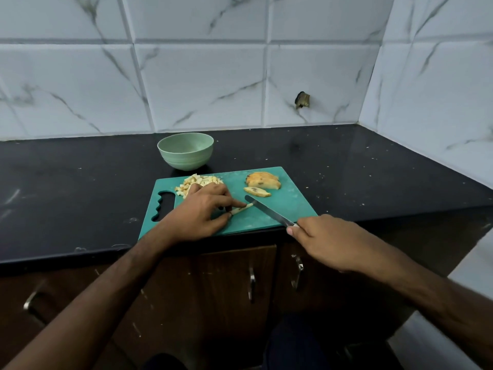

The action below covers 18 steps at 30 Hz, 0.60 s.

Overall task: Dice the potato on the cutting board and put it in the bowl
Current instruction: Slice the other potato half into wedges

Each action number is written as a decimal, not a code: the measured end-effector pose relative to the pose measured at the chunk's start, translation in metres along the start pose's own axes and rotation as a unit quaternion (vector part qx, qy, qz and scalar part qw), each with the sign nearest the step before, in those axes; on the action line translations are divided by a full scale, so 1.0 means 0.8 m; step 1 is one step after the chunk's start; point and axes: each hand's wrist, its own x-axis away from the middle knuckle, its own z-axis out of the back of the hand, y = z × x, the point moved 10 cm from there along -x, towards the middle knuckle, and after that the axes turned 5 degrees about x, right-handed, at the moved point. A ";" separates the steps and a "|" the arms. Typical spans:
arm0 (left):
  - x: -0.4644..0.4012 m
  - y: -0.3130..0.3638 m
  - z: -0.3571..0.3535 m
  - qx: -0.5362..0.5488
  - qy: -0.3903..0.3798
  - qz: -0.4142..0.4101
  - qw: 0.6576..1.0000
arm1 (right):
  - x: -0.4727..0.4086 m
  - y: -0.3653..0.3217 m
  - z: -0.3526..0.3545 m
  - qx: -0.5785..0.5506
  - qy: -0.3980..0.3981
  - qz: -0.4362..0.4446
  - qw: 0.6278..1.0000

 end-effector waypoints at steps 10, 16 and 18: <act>0.003 0.002 0.009 0.000 0.033 -0.006 0.999 | -0.003 -0.010 0.019 0.018 0.039 0.006 0.999; 0.003 0.003 0.013 0.008 0.049 -0.006 0.999 | -0.005 -0.017 0.000 0.026 0.035 0.013 0.999; 0.005 0.003 0.015 0.011 0.054 -0.004 0.999 | -0.012 -0.020 0.002 0.036 0.037 0.015 0.999</act>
